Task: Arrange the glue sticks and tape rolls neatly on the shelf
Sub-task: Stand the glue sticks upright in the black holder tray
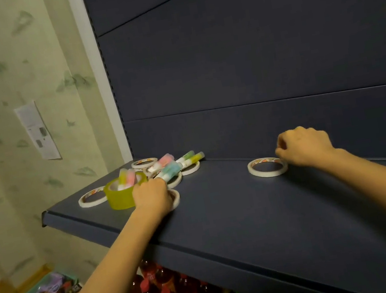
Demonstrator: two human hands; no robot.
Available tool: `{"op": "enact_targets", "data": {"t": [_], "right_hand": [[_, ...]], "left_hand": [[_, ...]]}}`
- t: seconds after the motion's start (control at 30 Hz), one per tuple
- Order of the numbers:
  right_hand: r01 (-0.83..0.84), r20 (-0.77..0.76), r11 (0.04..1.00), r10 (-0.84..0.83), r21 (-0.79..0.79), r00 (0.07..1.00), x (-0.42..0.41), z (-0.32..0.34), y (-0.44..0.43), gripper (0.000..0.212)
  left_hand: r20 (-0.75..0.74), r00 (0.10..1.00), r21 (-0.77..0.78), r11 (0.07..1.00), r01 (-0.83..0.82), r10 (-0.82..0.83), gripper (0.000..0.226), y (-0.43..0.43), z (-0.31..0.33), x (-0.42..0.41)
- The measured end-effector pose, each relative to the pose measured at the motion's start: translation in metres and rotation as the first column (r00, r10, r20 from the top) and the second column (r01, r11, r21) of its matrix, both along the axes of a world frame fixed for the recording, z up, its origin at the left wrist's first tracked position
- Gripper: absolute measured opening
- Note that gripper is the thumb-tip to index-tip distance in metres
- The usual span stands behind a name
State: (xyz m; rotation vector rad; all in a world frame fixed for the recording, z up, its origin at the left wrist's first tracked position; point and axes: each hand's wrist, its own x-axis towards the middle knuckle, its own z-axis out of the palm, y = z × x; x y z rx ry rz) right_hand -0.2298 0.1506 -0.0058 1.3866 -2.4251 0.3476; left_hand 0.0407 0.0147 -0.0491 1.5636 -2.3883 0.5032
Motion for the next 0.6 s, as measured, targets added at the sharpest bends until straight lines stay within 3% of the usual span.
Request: {"op": "enact_targets", "data": {"t": [0.1,0.17,0.33,0.5,0.6], "right_hand": [[0.129,0.023,0.99,-0.13,0.058,0.991,-0.004,-0.01,-0.01,0.033],[0.216,0.053,0.964,-0.227,0.155,0.973,-0.002,-0.017,-0.017,0.044],[0.332,0.159,0.905,-0.381,0.265,0.911,0.007,-0.031,-0.032,0.047],[0.413,0.186,0.886,-0.451,0.209,0.873,0.017,-0.034,-0.018,0.037],[0.458,0.14,0.878,-0.476,0.141,0.868,0.027,-0.034,0.004,0.046]], "left_hand": [[-0.038,0.996,-0.043,0.996,0.084,-0.086,0.027,-0.01,0.009,0.002],[-0.154,0.966,-0.093,0.976,0.196,-0.208,0.021,-0.013,0.02,0.004],[-0.387,0.82,0.037,0.882,0.47,-0.421,0.023,-0.022,0.044,0.01],[-0.618,0.569,0.081,0.676,0.732,-0.542,0.016,-0.03,0.054,0.005],[-0.675,0.437,0.056,0.55,0.834,-0.595,0.015,-0.028,0.054,-0.01]]}}
